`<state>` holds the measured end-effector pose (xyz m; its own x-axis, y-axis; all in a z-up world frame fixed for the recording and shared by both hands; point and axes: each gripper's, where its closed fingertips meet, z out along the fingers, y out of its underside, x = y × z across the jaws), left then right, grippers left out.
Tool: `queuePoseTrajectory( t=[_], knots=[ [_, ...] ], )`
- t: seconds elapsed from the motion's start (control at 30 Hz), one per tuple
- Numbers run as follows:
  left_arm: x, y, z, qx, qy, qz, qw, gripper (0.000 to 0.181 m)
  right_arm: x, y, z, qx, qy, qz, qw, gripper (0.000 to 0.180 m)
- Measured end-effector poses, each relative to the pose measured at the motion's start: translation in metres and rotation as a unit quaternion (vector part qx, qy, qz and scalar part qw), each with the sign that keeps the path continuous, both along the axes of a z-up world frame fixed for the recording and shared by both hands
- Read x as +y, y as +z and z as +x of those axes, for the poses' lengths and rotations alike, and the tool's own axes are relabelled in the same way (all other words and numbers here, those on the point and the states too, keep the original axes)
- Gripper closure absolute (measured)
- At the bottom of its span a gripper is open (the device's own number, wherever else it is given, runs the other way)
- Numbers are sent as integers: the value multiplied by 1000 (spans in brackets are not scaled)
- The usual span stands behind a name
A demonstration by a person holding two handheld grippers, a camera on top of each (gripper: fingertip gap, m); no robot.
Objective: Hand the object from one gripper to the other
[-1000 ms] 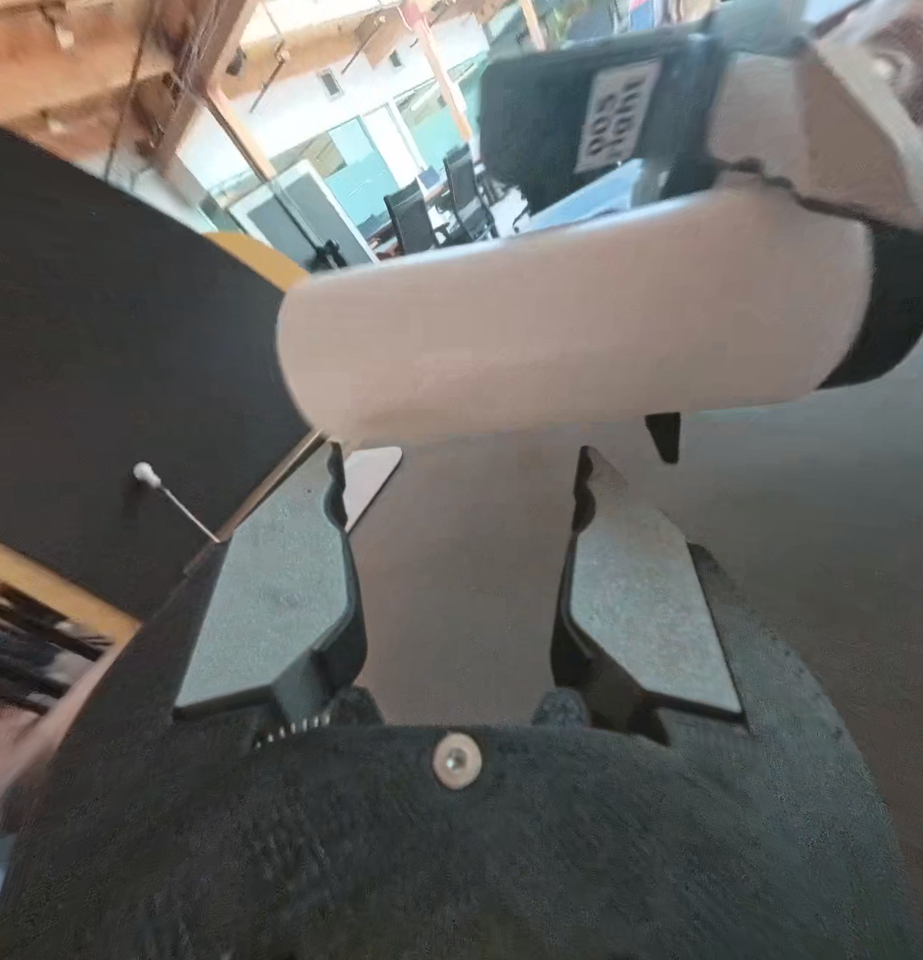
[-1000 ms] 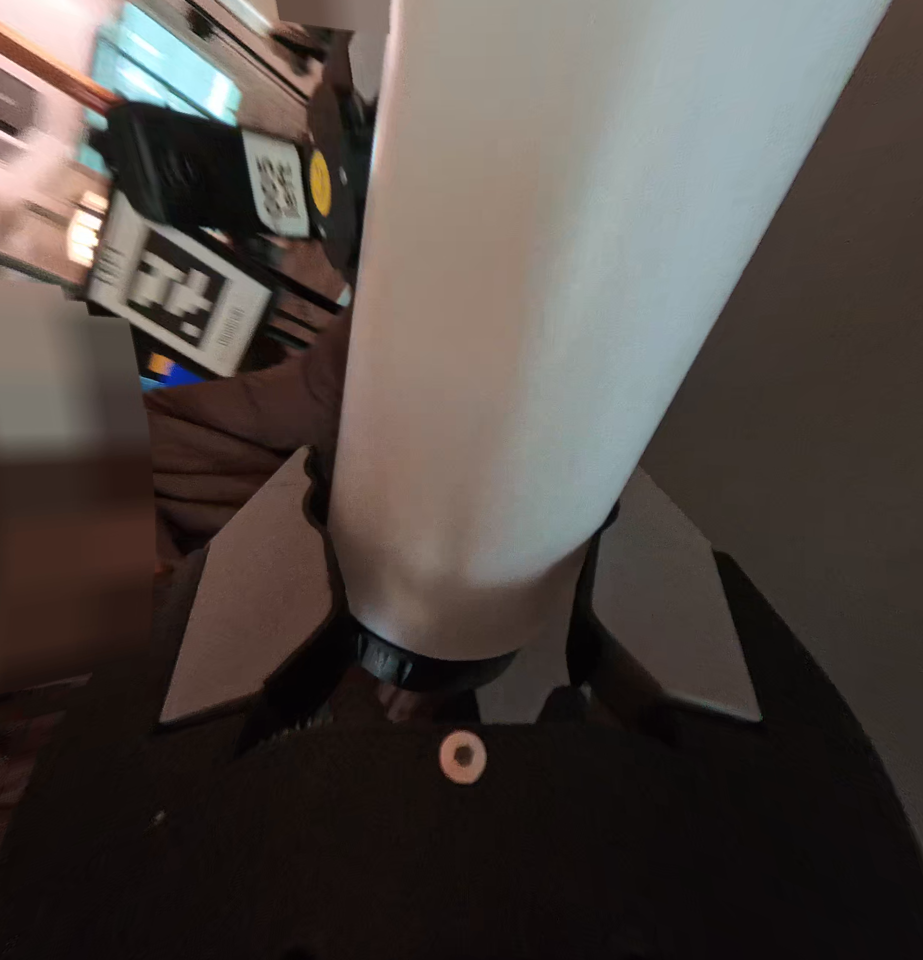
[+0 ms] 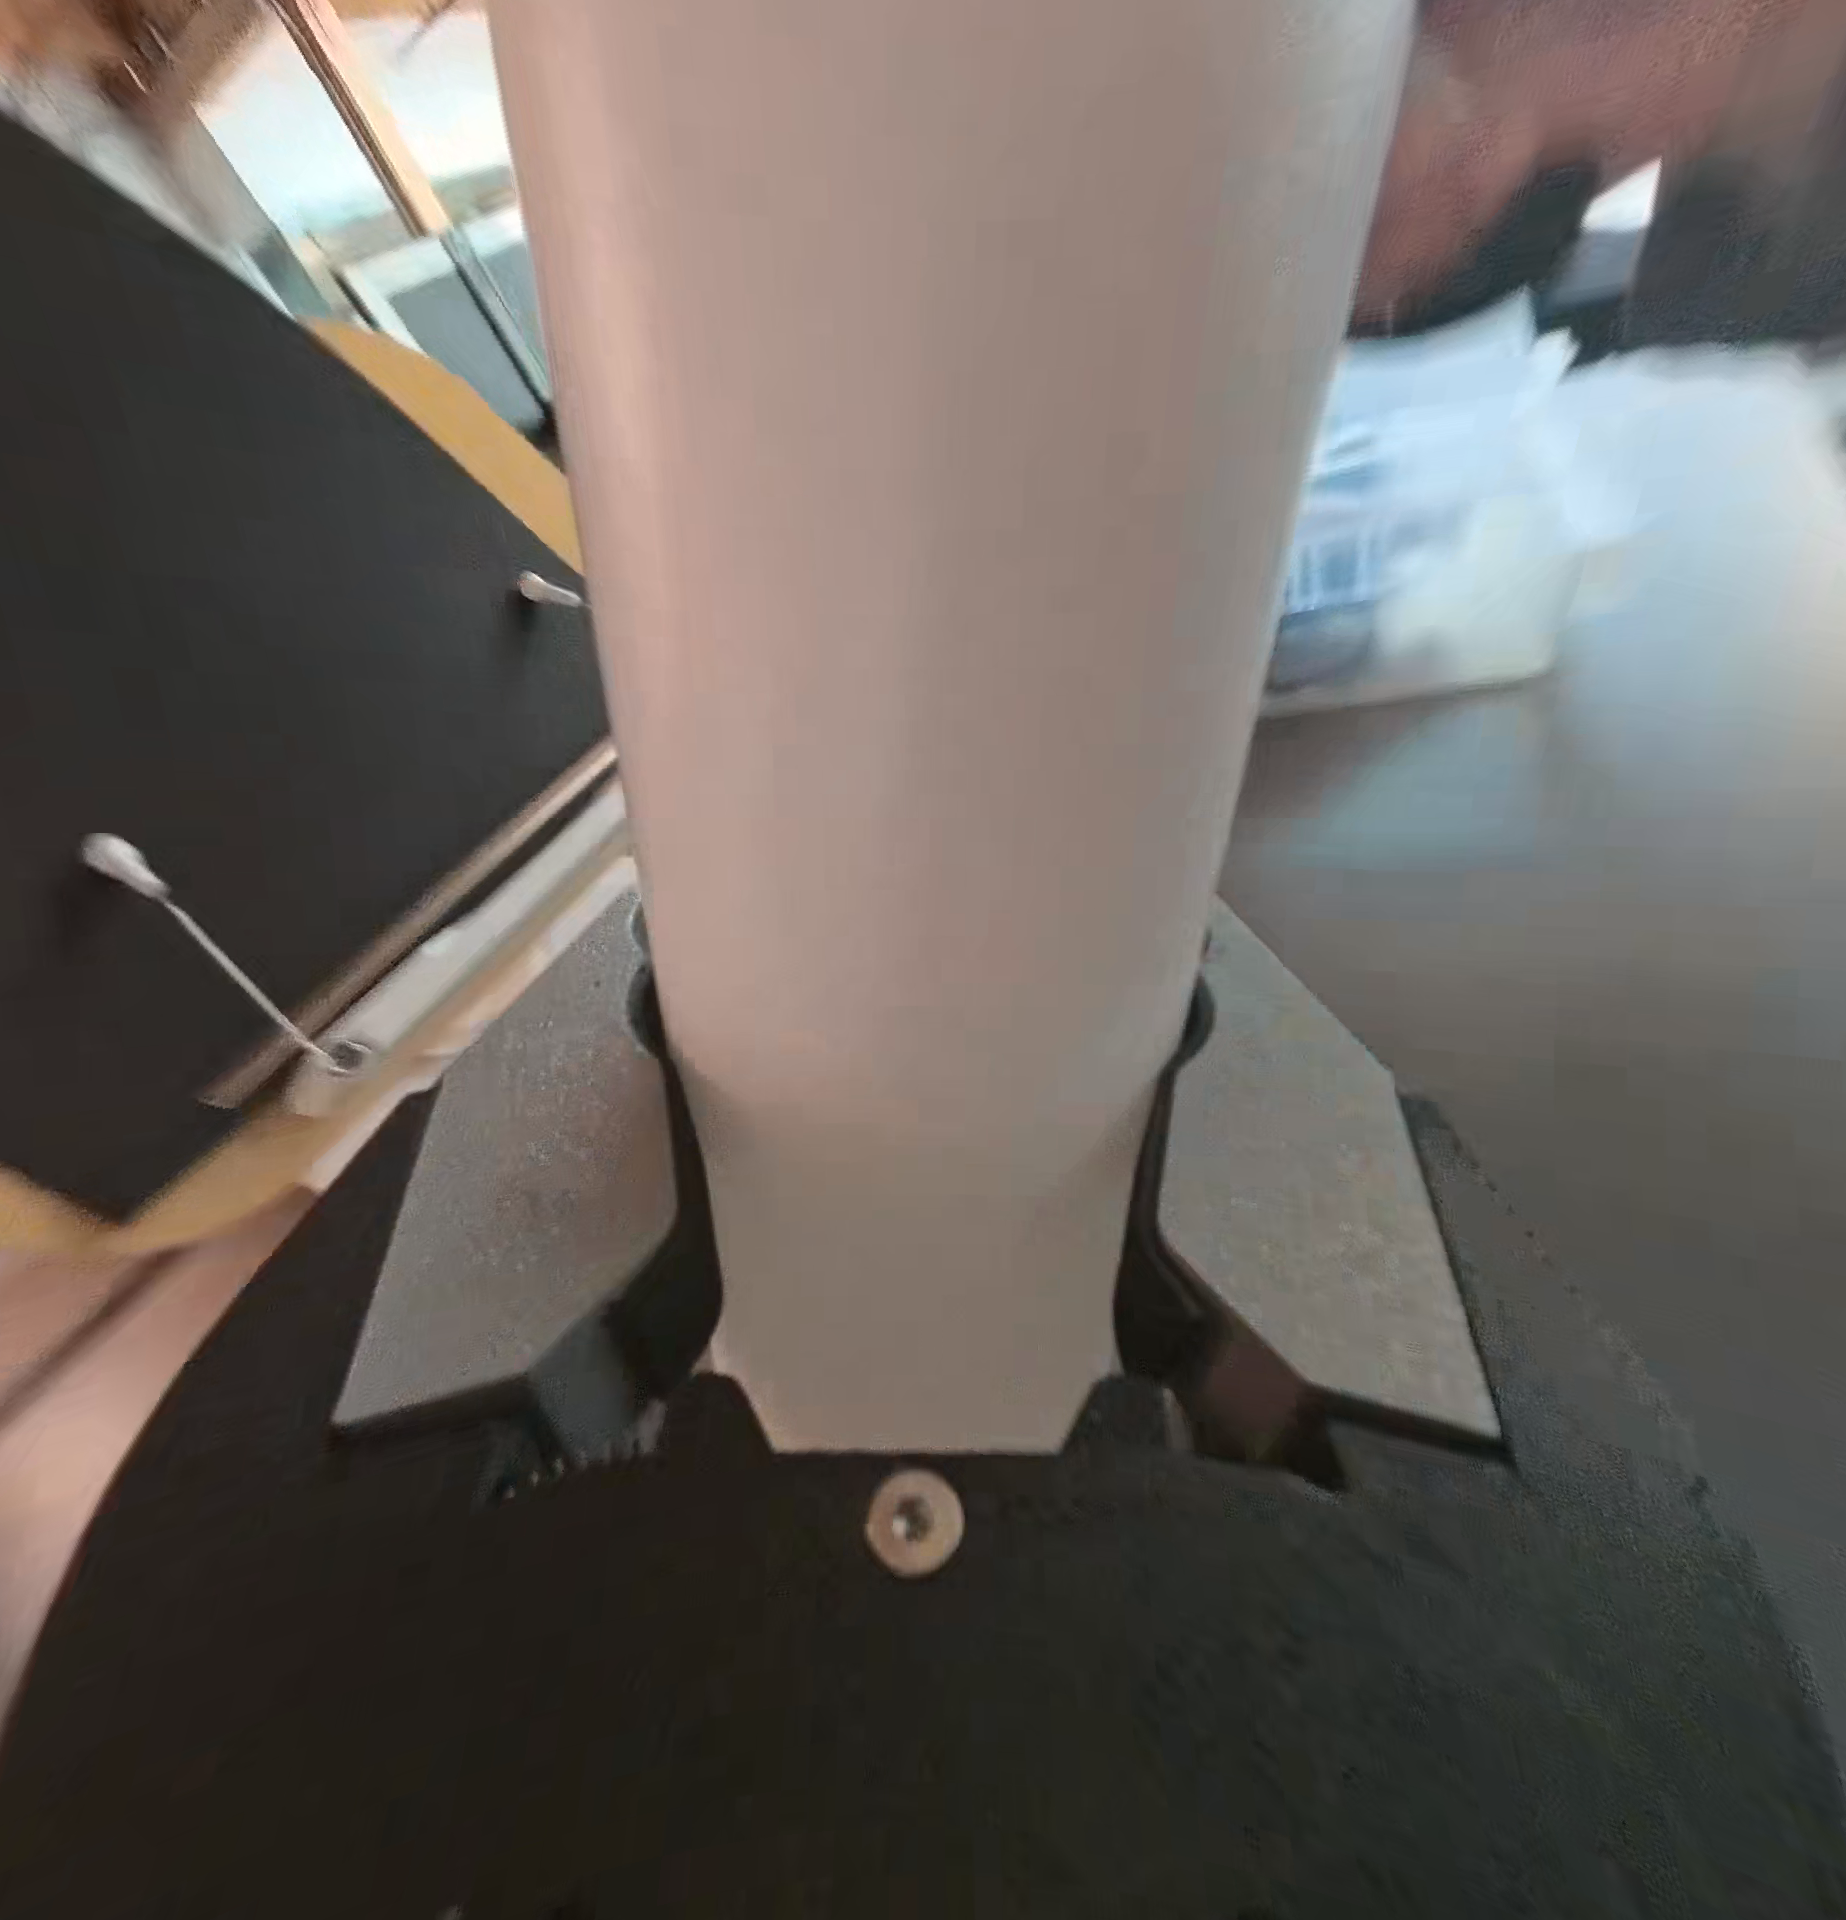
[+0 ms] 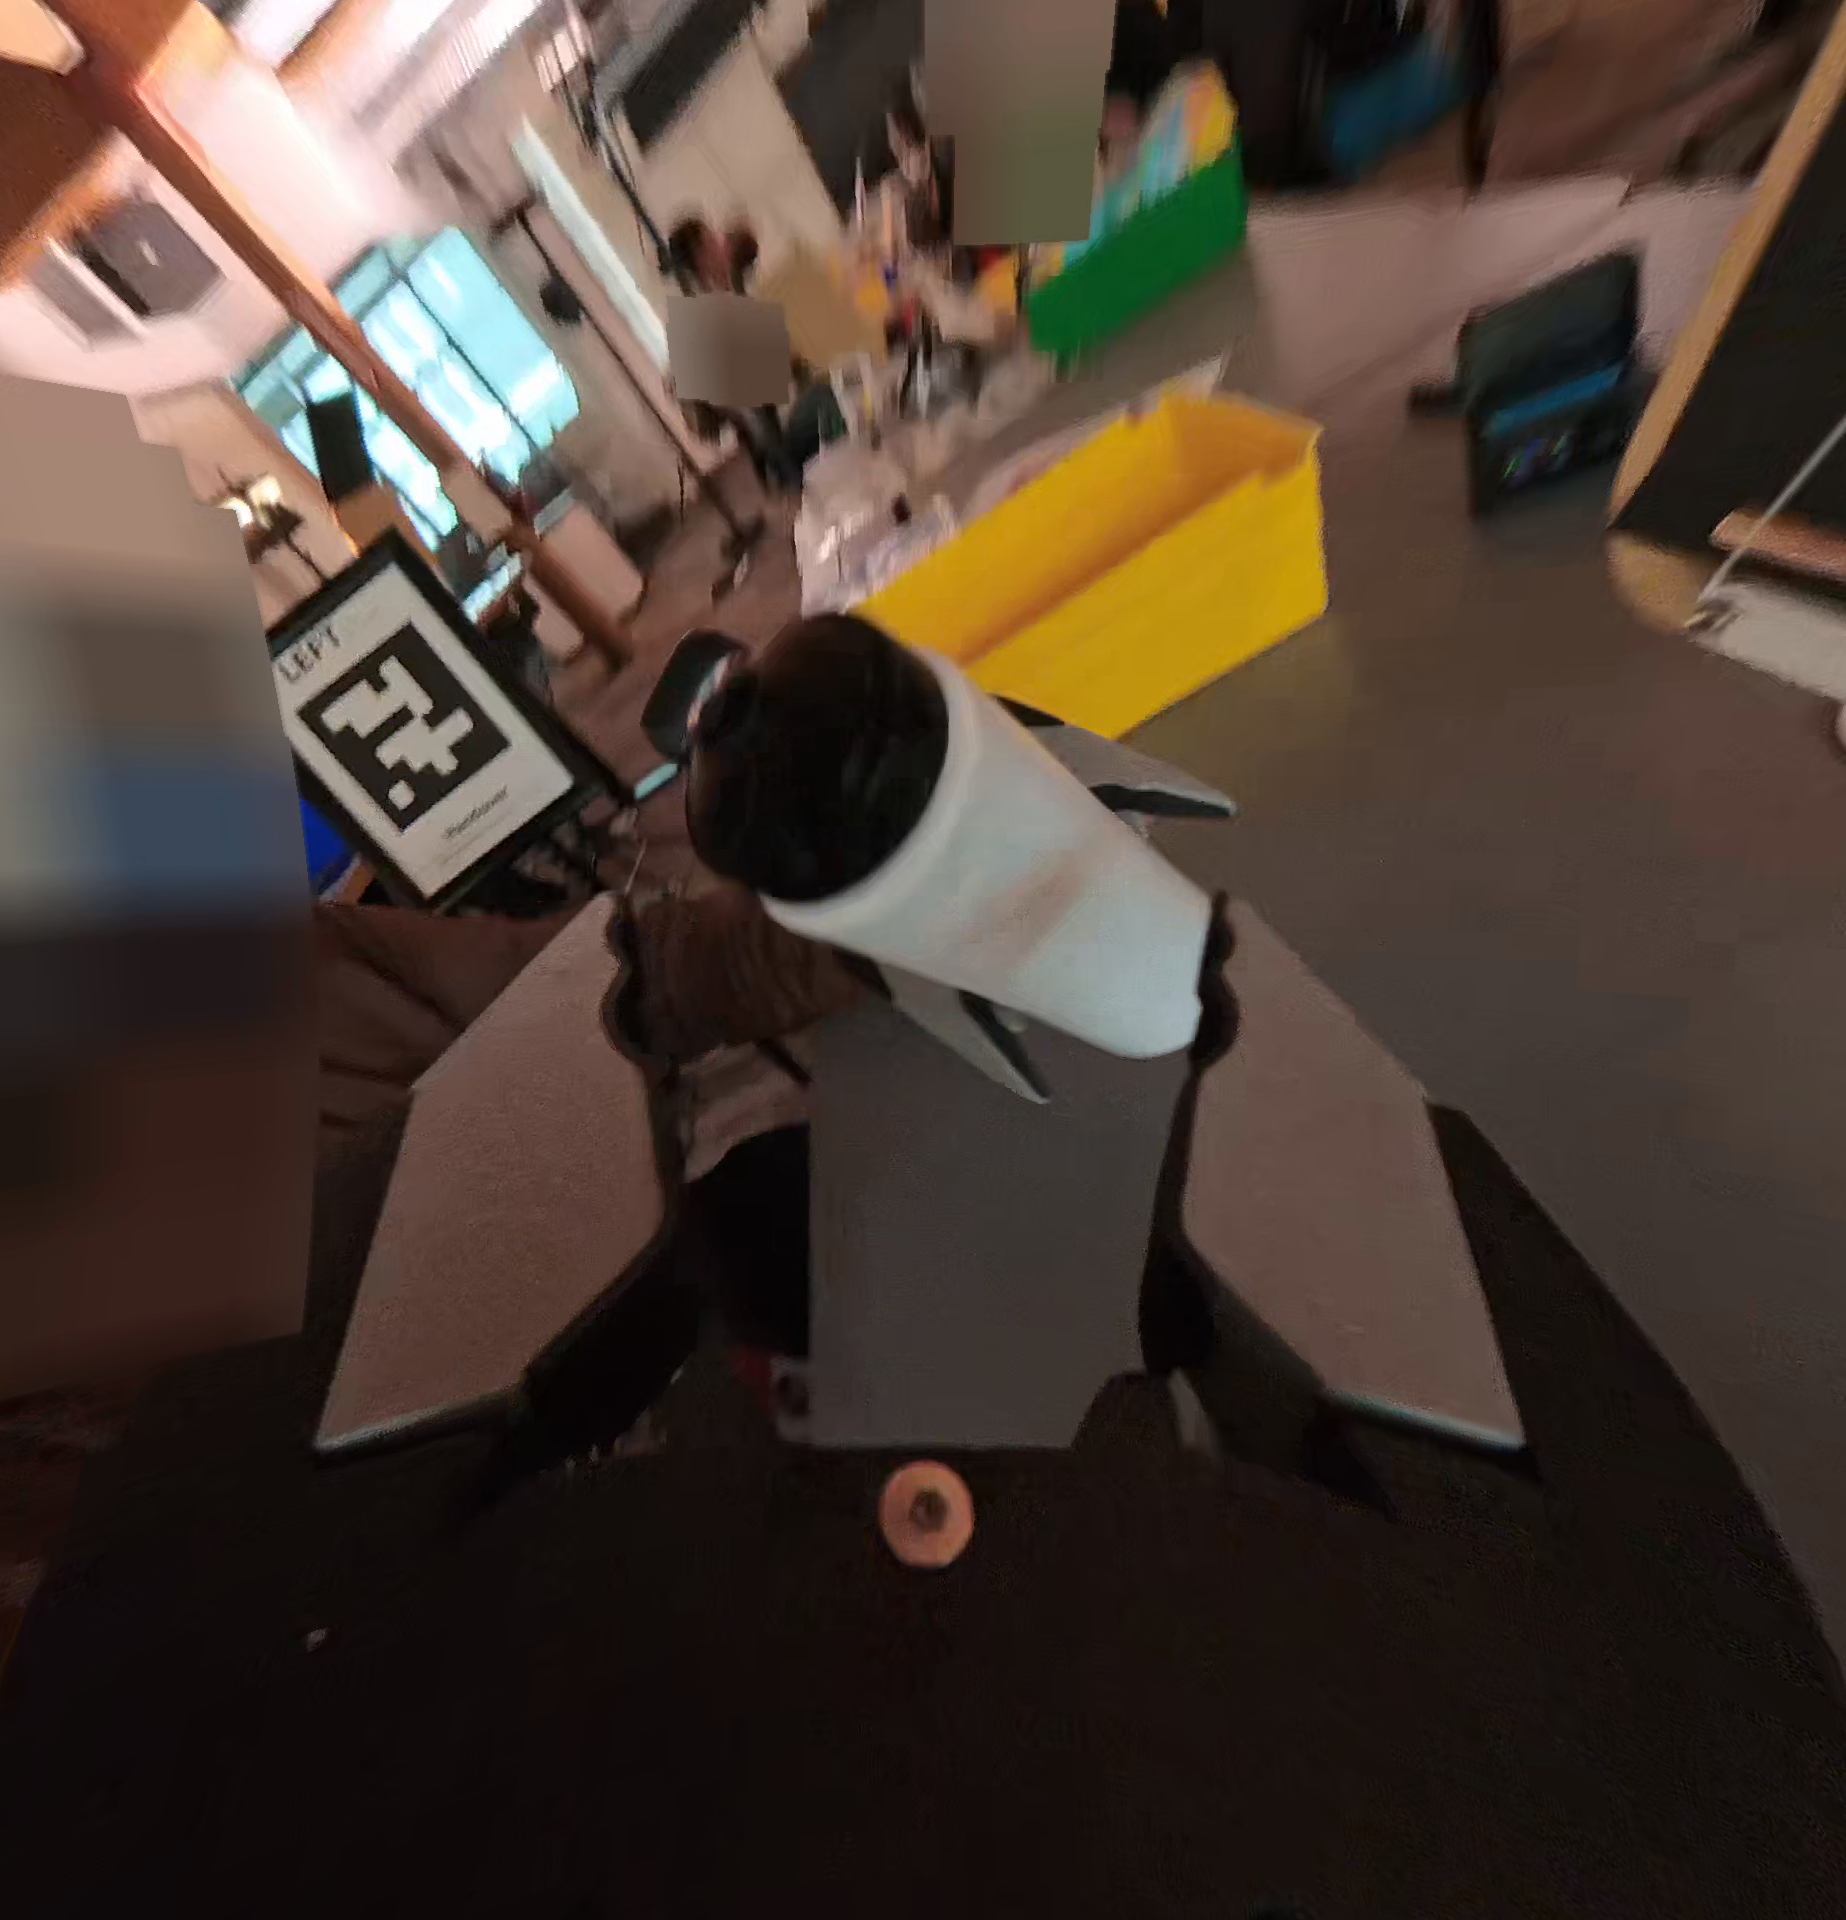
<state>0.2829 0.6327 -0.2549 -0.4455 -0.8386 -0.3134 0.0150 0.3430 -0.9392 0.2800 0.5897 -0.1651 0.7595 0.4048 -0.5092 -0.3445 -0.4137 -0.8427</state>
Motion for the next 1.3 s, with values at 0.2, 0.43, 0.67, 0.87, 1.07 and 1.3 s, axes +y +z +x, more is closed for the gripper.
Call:
queuePoseTrajectory(
  t=[0.2, 0.43, 0.67, 0.87, 1.07, 1.3],
  knots=[
    [-18, -8, -6, 106, -89, -158, 978, 84, 11, -55, -24, -56, -31, 65, 996, 59],
    [-43, -34, -12, 188, -135, -164, 959, 84, 63, -75, -47, -55, -14, 68, 996, 81],
    [-26, -19, -9, 156, -119, -192, 962, 91, 64, -46, -14, -175, -100, 115, 973, 84],
    [-2, -9, -5, 106, -63, -153, 980, 91, 40, -11, 42, -471, -236, 55, 848, 84],
    [5, 18, -3, 40, -38, -195, 979, 87, 31, -52, 50, -600, -225, -62, 765, 85],
    [-10, 18, -4, 32, -58, -206, 976, 87, 48, -104, 27, -623, -170, -128, 752, 84]
  ],
)
